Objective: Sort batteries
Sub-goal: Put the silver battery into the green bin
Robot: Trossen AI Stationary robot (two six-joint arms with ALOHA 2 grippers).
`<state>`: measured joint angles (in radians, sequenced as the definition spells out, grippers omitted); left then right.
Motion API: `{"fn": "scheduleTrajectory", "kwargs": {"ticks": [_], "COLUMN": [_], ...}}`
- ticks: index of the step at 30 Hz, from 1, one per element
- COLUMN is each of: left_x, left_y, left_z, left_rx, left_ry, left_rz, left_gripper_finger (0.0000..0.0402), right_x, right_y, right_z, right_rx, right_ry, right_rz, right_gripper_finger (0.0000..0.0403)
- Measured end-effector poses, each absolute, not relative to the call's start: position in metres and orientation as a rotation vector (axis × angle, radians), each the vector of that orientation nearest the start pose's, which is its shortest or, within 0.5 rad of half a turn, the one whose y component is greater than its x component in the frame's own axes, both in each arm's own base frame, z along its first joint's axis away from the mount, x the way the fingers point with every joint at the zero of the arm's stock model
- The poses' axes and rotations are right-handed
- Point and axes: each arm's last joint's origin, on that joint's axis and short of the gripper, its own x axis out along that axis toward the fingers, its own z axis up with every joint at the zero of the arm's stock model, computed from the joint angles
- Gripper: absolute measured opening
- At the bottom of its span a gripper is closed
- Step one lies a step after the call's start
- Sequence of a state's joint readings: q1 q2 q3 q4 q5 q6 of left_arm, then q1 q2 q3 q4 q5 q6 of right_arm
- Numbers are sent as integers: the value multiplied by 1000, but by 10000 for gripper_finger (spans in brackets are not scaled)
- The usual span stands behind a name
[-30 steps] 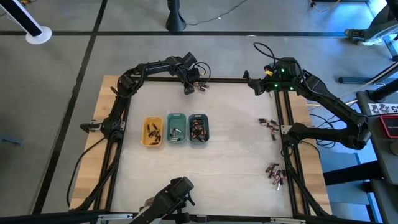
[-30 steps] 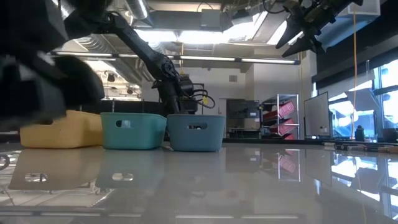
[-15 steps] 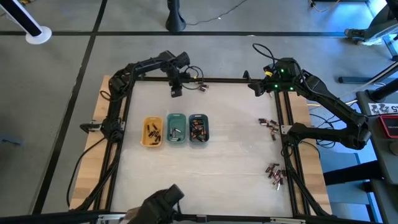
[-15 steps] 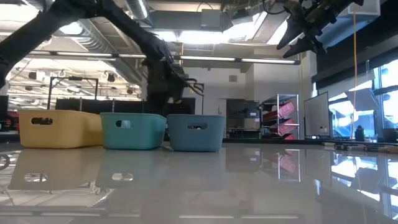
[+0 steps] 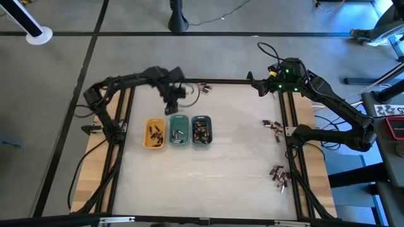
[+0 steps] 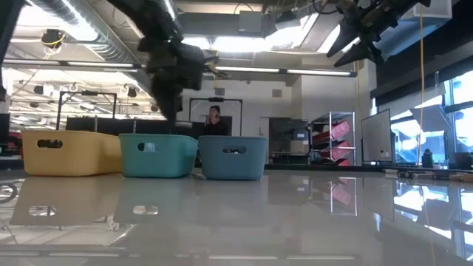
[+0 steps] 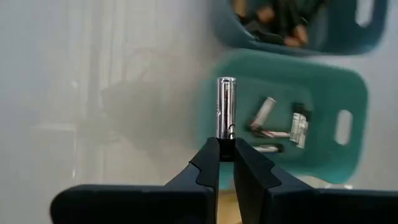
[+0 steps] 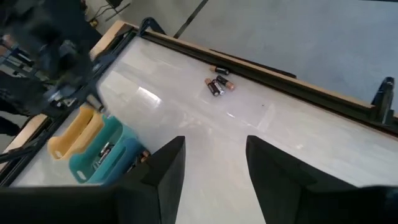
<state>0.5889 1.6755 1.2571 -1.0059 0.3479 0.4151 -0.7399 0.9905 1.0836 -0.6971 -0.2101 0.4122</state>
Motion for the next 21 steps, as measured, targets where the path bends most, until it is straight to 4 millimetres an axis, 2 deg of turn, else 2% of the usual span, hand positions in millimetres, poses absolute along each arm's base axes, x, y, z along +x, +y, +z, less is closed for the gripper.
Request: {"fn": "scheduleTrajectory", "kwargs": {"ticks": [3,8,12,21], "left_x": [257,259,265,274], "left_y": [140,117,109,108], "left_z": [219,205,191,161], "left_rx": [-270,-215,-193,-207], "left_ry": [1240,1201,1243,1333], "left_rz": [-80,-87,-38,-32], "left_gripper_finger": [18,22,18,23], "right_x": [146,147,148,148], "right_y": [-126,-126,-127,-126], "right_z": [352,353,354,354], "right_rx": [669,665,660,667], "right_ry": [433,425,414,415], "right_rz": [-633,-633,-630,-614], "right_gripper_finger": [172,172,172,172]}}
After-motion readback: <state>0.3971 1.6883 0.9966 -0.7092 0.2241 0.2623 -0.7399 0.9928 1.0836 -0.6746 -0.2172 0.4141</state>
